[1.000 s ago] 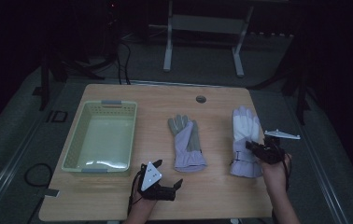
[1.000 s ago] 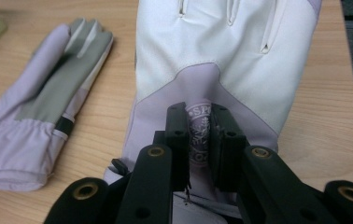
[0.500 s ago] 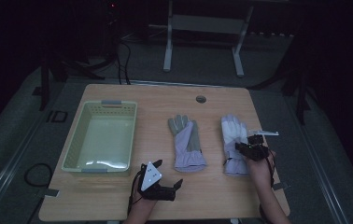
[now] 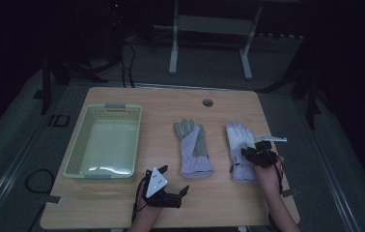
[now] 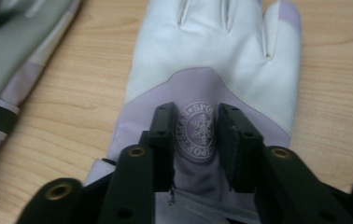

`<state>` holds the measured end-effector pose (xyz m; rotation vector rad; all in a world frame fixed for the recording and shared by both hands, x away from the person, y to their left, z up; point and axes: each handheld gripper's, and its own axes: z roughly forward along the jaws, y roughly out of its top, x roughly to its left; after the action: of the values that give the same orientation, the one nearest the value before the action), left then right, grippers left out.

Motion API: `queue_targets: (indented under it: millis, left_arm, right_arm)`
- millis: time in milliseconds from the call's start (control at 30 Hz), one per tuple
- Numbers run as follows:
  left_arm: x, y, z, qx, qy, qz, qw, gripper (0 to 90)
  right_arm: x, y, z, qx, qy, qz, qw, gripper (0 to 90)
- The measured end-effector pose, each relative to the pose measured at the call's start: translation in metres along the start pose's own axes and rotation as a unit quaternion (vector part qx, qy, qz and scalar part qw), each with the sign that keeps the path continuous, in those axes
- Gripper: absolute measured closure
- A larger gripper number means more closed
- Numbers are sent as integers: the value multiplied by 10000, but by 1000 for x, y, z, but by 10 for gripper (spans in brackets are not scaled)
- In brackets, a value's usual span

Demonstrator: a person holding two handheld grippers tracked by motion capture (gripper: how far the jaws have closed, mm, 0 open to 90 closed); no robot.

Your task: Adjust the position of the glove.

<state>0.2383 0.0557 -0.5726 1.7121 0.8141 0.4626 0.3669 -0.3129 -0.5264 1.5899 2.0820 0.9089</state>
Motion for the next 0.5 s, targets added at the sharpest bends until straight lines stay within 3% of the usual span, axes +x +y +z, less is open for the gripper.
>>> queue_targets:
  millis: [167,200,333,367,500]
  left_arm:
    - [0,0,0,5,-3,1,10000,0]
    - [0,0,0,5,-3,1,10000,0]
    - [0,0,0,-4,-4,-2,10000,0]
    - [0,0,0,-4,-4,-7,10000,0]
    - [0,0,0,-2,1,-16,10000,0]
  right_arm:
    - [-1,5,-7,-59,218,-269,9994,588]
    - [-4,9,-10,-34,322,-501,9982,549]
    - [-11,12,-13,-95,571,-939,9939,519]
    - [-13,12,-14,-104,540,-1015,9933,528]
    - [-23,10,-13,-54,641,-1058,9923,525]
